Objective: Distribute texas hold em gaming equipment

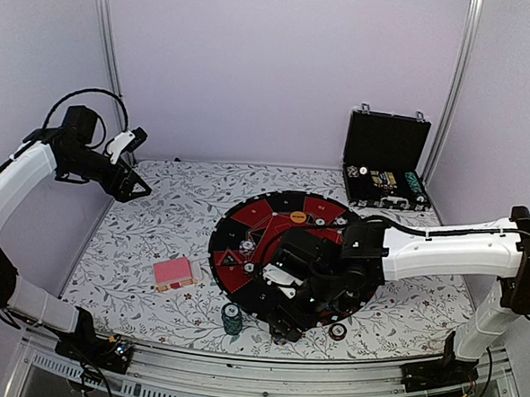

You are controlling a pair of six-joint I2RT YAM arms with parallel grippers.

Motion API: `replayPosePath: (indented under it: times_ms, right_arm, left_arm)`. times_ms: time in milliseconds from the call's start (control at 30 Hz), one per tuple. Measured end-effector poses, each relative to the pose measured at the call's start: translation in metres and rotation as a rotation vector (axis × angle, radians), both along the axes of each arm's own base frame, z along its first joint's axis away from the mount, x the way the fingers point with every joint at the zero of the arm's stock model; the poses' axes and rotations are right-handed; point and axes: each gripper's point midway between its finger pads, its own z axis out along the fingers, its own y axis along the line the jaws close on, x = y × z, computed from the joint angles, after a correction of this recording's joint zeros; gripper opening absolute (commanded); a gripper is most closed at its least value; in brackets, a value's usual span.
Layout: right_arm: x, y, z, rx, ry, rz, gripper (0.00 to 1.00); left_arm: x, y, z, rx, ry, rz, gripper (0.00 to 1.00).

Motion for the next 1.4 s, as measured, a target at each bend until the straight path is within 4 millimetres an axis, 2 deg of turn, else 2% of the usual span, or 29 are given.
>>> replayPosePath:
  times_ms: [133,533,767,1067,1400]
  right_arm:
    - [-0.009,-0.003,-0.010,-0.026,0.013,0.019,0.88]
    - [-0.006,-0.002,-0.040,-0.095,0.014,0.036,0.86]
    - [-0.004,0.003,-0.048,-0.097,0.006,0.049,0.76]
    - [-0.003,0.006,-0.071,-0.139,0.011,0.075,0.65]
    - [-0.001,0.007,-0.069,-0.135,0.001,0.075,0.48]
  left_arm:
    - [-0.002,0.000,0.000,0.000,0.006,0.000,1.00]
    - [0.000,0.000,0.014,-0.002,-0.024,0.000,1.00]
    - [0.000,0.000,0.015,-0.003,-0.026,-0.001,1.00]
    - [-0.001,0.000,0.015,-0.001,-0.024,-0.001,1.00]
    - [-0.001,0.000,0.015,-0.001,-0.024,-0.001,1.00]
